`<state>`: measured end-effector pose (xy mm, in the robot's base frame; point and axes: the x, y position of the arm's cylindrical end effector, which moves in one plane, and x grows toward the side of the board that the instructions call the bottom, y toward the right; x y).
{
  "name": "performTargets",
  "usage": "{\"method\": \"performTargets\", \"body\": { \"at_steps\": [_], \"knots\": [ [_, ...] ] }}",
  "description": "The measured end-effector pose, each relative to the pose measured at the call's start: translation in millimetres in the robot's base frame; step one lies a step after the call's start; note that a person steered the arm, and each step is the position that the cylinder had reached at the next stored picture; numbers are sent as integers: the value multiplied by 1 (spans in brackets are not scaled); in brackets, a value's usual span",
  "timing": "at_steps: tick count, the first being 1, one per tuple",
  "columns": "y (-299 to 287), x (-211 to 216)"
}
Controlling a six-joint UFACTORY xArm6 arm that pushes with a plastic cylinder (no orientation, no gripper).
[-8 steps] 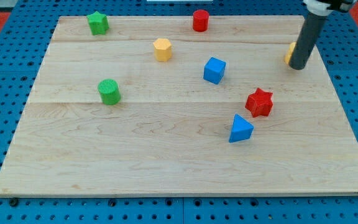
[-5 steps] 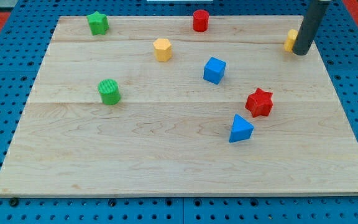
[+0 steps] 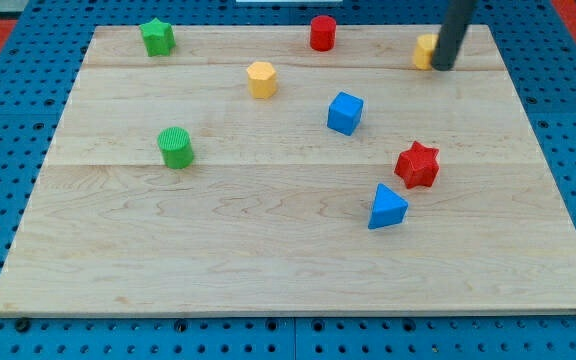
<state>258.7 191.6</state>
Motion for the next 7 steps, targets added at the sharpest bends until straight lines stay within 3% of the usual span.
{"method": "performTargets", "body": {
  "at_steps": [2,4,5,7],
  "knots": [
    [-50,-7],
    [3,-38],
    [-21,-19],
    [-15,-4]
  ]
}}
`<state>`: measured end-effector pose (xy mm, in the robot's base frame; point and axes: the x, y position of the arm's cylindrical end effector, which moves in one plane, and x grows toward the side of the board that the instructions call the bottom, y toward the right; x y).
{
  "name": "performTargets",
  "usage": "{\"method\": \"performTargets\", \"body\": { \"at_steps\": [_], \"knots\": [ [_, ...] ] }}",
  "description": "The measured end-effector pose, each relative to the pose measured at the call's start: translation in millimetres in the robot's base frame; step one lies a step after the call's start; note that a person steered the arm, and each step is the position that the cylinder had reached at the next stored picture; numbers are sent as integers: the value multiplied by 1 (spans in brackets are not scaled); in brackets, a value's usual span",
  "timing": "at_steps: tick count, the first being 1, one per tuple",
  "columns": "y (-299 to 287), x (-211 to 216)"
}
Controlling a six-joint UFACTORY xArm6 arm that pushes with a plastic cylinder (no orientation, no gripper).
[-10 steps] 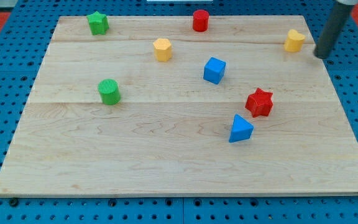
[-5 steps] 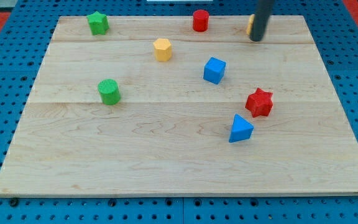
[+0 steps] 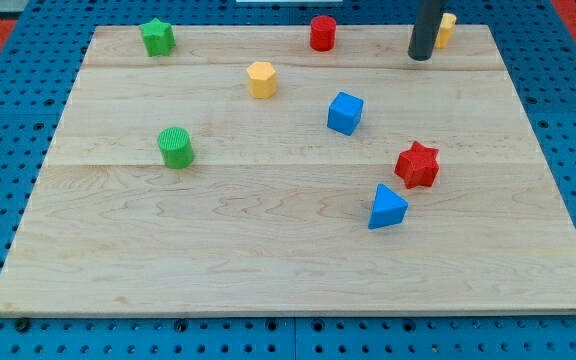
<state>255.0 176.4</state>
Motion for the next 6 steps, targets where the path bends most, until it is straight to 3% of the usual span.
{"method": "performTargets", "body": {
  "at_steps": [6],
  "knots": [
    [-4,26]
  ]
}}
